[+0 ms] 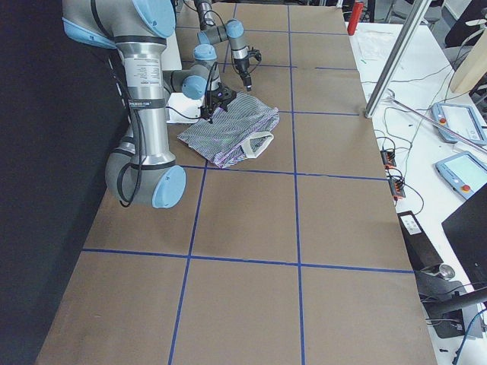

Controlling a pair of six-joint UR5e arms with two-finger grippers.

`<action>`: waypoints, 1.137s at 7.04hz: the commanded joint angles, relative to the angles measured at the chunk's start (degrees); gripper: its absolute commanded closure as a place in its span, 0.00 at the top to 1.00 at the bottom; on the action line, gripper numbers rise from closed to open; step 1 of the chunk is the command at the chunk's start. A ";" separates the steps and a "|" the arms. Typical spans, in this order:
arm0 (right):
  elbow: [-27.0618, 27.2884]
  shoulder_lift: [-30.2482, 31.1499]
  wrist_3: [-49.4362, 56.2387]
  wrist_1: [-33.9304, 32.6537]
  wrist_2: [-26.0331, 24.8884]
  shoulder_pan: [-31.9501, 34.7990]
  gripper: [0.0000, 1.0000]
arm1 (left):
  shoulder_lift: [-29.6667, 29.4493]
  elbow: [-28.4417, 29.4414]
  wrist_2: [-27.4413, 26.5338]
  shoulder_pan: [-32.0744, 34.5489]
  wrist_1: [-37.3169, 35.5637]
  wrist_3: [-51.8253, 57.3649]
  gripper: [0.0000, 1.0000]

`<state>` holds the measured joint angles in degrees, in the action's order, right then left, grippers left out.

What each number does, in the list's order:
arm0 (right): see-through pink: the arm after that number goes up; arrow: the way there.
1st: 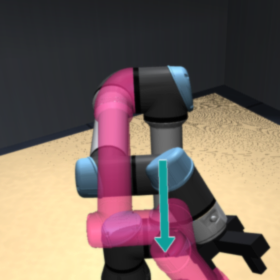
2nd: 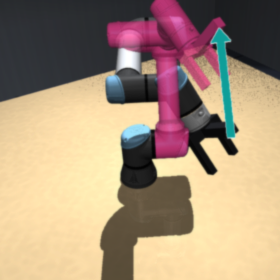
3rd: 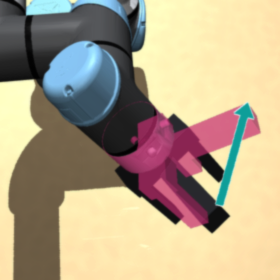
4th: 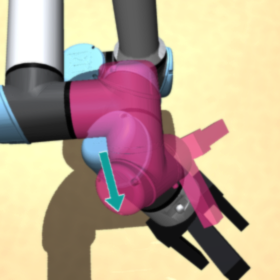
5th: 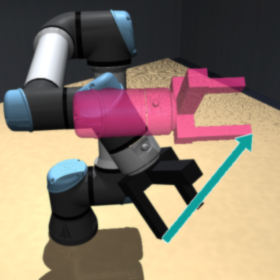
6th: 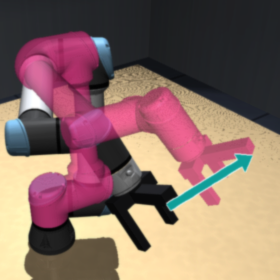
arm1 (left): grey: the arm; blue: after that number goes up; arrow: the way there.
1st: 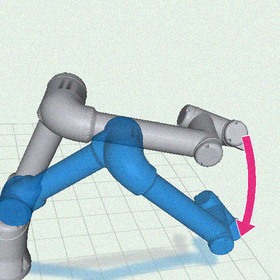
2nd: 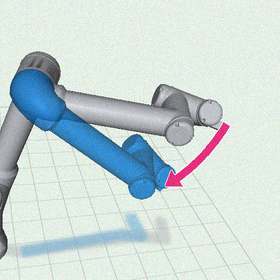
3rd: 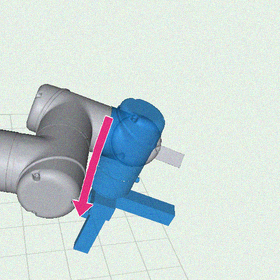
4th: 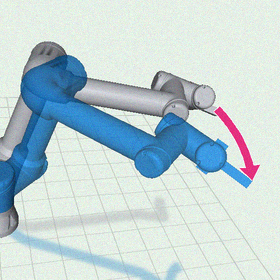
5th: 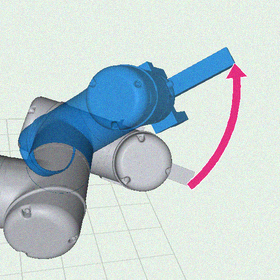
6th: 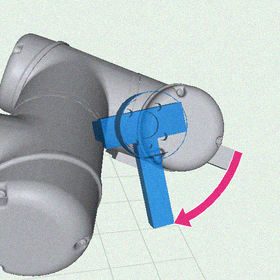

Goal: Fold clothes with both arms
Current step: 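Bring the left gripper to the shirt's edge while the right gripper reaches the collar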

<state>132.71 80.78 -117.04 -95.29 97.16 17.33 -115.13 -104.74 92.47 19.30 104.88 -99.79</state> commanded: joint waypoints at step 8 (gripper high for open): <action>-3.60 -3.44 0.50 -0.16 0.05 1.57 1.00 | -0.36 0.32 -2.55 -4.00 -2.49 0.82 0.42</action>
<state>129.12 77.32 -116.50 -95.45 97.21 18.86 -115.42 -104.45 90.11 15.28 102.40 -99.04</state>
